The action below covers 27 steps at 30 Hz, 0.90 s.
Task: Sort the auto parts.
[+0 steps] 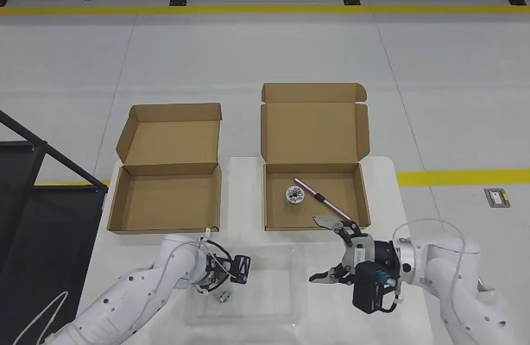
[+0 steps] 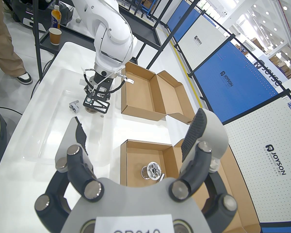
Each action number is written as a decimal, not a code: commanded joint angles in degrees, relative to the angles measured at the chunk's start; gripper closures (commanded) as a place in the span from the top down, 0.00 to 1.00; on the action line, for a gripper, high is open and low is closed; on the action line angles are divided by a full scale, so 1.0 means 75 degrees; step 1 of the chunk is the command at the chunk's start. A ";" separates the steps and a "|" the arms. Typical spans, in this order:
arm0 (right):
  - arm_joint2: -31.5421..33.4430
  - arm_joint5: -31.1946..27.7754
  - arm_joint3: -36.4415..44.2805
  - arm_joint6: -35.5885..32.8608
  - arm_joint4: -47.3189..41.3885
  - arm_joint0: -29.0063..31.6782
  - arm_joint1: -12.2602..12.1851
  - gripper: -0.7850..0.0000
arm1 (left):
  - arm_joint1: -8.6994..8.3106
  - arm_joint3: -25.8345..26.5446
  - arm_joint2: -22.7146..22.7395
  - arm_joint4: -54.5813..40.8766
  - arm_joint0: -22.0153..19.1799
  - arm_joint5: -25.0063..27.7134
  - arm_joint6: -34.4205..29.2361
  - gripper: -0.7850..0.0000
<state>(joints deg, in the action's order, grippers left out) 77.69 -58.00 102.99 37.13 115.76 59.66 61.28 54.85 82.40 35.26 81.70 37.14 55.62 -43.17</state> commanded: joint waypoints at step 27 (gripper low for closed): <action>0.0000 0.0000 0.0000 0.0000 0.0000 0.0000 0.0000 1.00 | -0.1629 0.2520 0.6352 -0.1776 0.3170 0.0017 0.3101 0.00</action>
<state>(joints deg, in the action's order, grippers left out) 77.69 -58.00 102.99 37.13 115.76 59.66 61.28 42.67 101.26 82.29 68.00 60.66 56.28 -20.55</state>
